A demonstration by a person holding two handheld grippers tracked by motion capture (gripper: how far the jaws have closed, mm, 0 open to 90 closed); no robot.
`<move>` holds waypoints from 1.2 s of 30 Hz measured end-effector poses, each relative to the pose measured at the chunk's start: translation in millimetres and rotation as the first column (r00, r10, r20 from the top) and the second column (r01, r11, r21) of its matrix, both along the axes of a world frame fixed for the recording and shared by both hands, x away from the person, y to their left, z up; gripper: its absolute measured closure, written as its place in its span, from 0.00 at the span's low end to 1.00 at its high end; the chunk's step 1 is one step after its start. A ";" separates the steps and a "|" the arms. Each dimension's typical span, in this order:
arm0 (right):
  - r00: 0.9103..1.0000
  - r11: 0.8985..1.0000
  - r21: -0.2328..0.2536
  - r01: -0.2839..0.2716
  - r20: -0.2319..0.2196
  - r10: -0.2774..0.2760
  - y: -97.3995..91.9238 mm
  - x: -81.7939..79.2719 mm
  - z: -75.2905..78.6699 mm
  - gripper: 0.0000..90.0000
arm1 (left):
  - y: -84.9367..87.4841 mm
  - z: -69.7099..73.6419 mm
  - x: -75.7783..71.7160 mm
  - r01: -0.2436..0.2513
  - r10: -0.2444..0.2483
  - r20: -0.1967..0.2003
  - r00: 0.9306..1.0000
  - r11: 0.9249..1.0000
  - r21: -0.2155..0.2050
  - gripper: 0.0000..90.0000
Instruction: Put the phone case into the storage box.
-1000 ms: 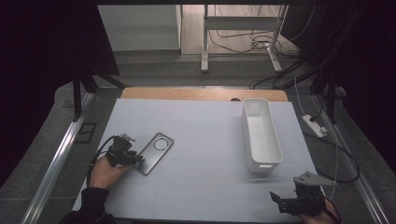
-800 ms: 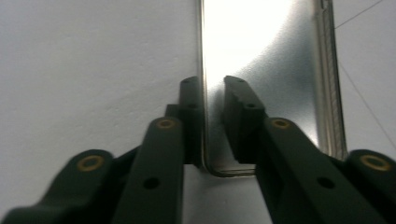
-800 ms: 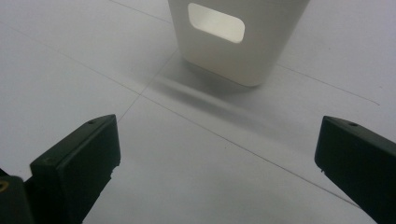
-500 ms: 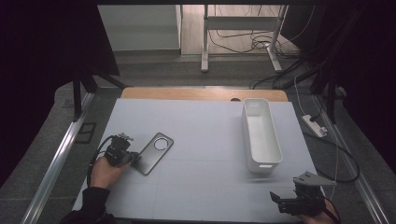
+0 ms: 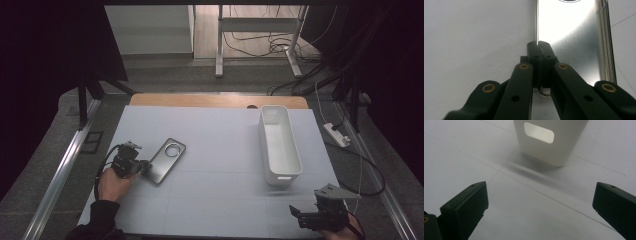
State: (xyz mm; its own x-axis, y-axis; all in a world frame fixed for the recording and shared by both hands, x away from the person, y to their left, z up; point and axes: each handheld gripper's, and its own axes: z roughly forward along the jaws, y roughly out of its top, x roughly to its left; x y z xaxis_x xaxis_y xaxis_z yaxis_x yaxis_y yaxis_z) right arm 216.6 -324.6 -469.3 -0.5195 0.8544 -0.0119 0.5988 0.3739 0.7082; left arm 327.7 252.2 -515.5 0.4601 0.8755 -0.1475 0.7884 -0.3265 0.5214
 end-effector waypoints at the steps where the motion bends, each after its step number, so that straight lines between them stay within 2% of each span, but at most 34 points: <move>1: 1.000 1.000 0.000 0.000 0.001 0.000 -0.1 0.0 0.0 0.00 | 0.4 1.2 -1.2 0.000 0.000 0.010 1.000 1.000 -0.009 0.99; 5: 1.000 1.000 0.003 0.001 0.003 -0.001 0.0 -0.2 0.0 0.01 | 0.0 4.7 -7.3 -0.008 0.011 0.050 0.999 0.998 -0.063 0.99; 11: 1.000 1.000 0.005 0.002 0.005 -0.002 -0.3 -0.3 0.1 0.00 | -4.8 11.8 -16.6 0.000 0.011 0.109 0.994 0.995 -0.100 0.99; 13: 1.000 1.000 0.006 0.002 0.005 -0.002 -0.4 -0.4 0.1 0.01 | -5.5 12.8 -18.0 0.003 0.009 0.117 0.993 0.994 -0.106 0.99; 17: 1.000 1.000 0.007 0.004 0.004 -0.004 -0.6 -0.3 0.1 0.00 | -10.1 18.8 -27.4 0.016 0.005 0.165 0.986 0.992 -0.125 0.99; 19: 1.000 1.000 0.008 0.004 0.003 -0.004 -0.5 -0.4 0.2 0.01 | -11.7 22.8 -33.2 0.003 0.024 0.192 0.981 0.990 -0.139 0.99; 20: 1.000 1.000 0.008 0.004 0.003 -0.004 -0.5 -0.4 0.2 0.01 | -11.7 22.8 -33.2 0.003 0.024 0.192 0.981 0.990 -0.139 0.99; 24: 1.000 1.000 0.009 0.004 0.004 -0.004 -0.6 -0.3 0.2 0.01 | -12.0 26.6 -41.7 0.008 0.030 0.226 0.974 0.986 -0.167 0.99; 28: 1.000 1.000 0.010 0.004 0.004 -0.004 -0.6 -0.3 0.3 0.00 | -14.7 28.1 -49.1 0.023 0.024 0.238 0.971 0.982 -0.190 0.99; 30: 1.000 1.000 0.011 0.002 0.004 -0.002 -0.5 -0.4 0.4 0.00 | -16.4 29.7 -52.8 0.029 0.021 0.251 0.968 0.981 -0.191 0.99; 31: 1.000 1.000 0.011 0.001 0.004 -0.001 -0.5 -0.4 0.4 0.00 | -17.3 31.5 -57.1 0.036 0.021 0.265 0.964 0.977 -0.209 0.99; 32: 1.000 1.000 0.011 0.001 0.004 -0.001 -0.5 -0.4 0.4 0.00 | -17.3 31.5 -57.1 0.036 0.021 0.265 0.964 0.977 -0.209 0.99; 33: 1.000 1.000 0.011 0.000 0.004 0.000 -0.6 -0.4 0.4 0.00 | -17.6 32.7 -59.9 0.041 0.022 0.278 0.960 0.975 -0.218 0.99; 36: 1.000 1.000 0.012 -0.001 0.004 0.001 -0.4 -0.4 0.5 0.00 | -17.5 35.4 -66.2 0.045 0.027 0.293 0.956 0.971 -0.236 0.99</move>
